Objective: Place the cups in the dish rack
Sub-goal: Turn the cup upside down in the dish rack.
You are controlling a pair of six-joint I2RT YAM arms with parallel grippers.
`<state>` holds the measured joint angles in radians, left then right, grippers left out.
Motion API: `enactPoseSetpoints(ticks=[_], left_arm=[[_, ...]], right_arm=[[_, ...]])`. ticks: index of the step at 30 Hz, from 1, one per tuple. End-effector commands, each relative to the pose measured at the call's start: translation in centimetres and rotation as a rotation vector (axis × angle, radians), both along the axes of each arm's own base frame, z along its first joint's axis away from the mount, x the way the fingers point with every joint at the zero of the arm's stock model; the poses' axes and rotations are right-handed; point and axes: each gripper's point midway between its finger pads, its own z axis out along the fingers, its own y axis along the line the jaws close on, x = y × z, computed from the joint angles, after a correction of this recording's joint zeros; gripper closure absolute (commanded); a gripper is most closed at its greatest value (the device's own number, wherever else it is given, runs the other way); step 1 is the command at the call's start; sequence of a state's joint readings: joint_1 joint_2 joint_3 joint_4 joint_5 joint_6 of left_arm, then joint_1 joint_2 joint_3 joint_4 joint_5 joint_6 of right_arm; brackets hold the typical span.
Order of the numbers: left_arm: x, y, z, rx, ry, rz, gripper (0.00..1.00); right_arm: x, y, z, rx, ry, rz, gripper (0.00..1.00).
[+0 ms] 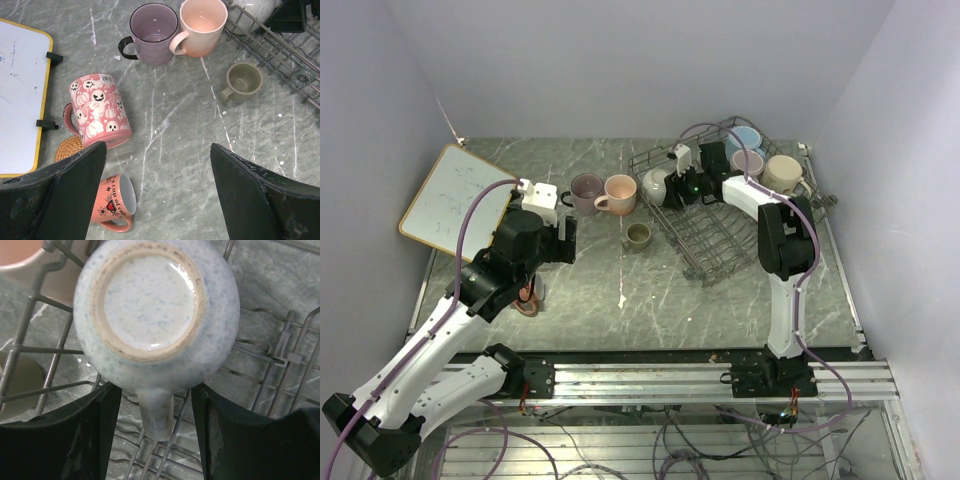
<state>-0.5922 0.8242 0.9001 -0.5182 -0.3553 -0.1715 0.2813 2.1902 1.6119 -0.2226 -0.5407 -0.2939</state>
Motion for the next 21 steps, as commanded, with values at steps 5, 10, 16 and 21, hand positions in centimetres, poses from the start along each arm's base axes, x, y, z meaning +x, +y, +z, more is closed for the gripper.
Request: enactPoseSetpoints(ticks=[5,10,16,21], left_arm=[[0.2,0.2,0.2,-0.003,-0.018,0.001,0.05],[0.2,0.2,0.2,-0.003,-0.016,0.005,0.05],[0.2,0.3,0.2,-0.003,-0.018,0.006,0.05],[0.2,0.3,0.2,-0.004,-0.018,0.007,0.05]], right_arm=[[0.5,0.6,6.4,0.049,-0.14,0.016,0.37],[0.1,0.3,6.4,0.043,-0.13,0.008,0.37],[-0.3,-0.1,5.7,0.034,-0.104,-0.013,0.37],[0.1,-0.6,4.9,0.001,-0.099,-0.043,0.37]])
